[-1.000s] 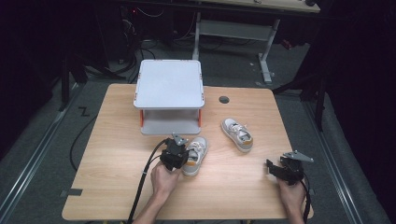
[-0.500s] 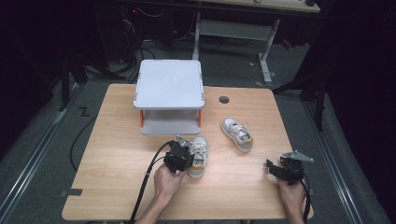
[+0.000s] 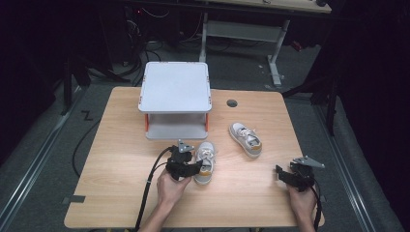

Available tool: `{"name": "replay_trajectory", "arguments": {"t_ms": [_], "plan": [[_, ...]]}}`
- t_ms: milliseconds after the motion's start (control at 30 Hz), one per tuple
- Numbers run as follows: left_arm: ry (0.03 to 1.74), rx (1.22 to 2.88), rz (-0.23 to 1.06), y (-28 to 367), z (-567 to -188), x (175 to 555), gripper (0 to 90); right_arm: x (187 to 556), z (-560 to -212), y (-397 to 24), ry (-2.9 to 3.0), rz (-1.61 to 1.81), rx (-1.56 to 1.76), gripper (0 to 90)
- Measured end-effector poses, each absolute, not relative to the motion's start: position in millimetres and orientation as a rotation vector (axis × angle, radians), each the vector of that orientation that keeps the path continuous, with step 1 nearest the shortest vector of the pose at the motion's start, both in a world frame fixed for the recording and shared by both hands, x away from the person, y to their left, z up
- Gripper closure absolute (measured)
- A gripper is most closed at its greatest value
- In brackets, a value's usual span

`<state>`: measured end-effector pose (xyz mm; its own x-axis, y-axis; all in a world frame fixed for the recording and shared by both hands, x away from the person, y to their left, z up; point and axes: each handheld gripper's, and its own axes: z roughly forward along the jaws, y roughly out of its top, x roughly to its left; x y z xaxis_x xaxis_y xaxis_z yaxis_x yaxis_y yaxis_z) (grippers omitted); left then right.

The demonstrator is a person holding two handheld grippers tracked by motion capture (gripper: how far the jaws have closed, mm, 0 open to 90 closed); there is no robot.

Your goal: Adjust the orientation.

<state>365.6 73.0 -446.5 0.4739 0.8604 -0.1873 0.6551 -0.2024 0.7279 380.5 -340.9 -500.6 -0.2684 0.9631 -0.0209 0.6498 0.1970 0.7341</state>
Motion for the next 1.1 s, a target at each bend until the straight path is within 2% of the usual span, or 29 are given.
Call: {"name": "replay_trajectory", "arguments": {"t_ms": [67, 233, 1100], "plan": [[1.258, 1.915, 0.328, 78, -443, 365, 45.7, 381, -501, -341, 1.994, 0.853, 1.5, 36.0], [1.259, 1.87, 0.339, 93, -437, 363, 43.4, 381, -501, -341, 1.995, 0.854, 1.499, 35.8], [1.324, 1.784, 0.453, 152, -429, 353, 39.2, 381, -501, -341, 1.995, 0.854, 1.499, 35.8]]}}
